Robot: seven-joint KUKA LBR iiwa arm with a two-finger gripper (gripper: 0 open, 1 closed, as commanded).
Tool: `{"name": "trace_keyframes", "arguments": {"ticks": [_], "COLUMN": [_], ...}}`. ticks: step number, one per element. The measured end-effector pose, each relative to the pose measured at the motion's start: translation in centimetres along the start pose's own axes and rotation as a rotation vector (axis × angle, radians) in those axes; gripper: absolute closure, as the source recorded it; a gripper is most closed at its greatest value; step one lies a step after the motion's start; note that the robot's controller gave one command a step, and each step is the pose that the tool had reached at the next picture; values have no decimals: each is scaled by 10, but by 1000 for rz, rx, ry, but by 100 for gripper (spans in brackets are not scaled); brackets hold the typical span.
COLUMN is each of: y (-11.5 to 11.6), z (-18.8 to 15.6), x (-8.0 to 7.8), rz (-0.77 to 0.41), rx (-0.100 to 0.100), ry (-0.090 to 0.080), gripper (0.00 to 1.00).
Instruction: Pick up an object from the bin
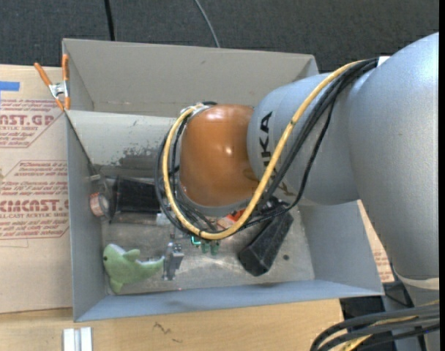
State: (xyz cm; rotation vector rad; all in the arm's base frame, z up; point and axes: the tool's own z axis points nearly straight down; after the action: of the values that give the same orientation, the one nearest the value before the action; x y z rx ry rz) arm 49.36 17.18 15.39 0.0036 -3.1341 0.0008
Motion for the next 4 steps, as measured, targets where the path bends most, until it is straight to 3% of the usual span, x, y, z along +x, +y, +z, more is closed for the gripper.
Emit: {"name": "trace_keyframes", "arguments": {"ticks": [1,2,3,4], "y": [-1,53,53,54], "z": [-4,78,78,42], "x": [-2,-48,-48,-39], "rz": [1,206,206,200], "rx": [-1,-2,-2,1], "ry": [-7,-6,-6,-1], "gripper": [0,100,100,100]}}
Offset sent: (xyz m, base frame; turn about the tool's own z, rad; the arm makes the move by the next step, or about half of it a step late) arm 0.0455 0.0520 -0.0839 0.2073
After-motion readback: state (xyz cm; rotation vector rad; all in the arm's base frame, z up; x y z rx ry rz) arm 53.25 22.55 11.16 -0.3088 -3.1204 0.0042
